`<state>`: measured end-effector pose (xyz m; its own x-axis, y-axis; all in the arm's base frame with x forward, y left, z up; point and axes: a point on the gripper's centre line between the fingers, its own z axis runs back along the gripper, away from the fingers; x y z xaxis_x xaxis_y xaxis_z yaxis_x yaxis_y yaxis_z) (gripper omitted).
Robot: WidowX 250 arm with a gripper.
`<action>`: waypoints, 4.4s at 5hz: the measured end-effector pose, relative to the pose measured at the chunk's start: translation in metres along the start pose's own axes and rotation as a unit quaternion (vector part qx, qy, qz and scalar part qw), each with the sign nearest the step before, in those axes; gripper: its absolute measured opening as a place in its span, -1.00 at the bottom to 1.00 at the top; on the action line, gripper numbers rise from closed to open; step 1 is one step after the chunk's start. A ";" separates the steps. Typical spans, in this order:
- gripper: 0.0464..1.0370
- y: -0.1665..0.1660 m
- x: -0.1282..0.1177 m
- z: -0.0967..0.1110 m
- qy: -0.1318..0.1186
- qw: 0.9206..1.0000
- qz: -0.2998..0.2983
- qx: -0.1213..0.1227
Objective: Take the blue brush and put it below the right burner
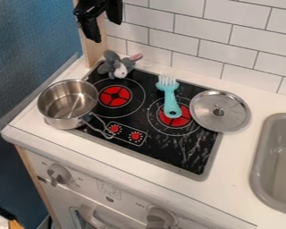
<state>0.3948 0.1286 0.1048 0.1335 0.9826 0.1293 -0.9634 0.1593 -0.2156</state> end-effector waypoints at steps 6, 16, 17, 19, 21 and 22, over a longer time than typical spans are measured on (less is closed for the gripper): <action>0.92 0.031 -0.134 -0.013 0.065 0.945 -0.320 -0.030; -0.43 -0.004 -0.140 -0.078 0.055 0.938 -0.335 0.063; -0.43 0.001 -0.140 -0.052 0.064 0.952 -0.297 0.044; -0.43 0.037 -0.145 0.002 0.067 0.986 -0.147 -0.034; -0.43 0.080 -0.190 -0.002 0.043 0.997 -0.057 -0.011; -0.43 0.091 -0.211 -0.015 0.037 0.998 -0.053 0.015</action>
<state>0.2823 -0.0631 0.0432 0.2516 0.9647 0.0772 -0.9491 0.2616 -0.1754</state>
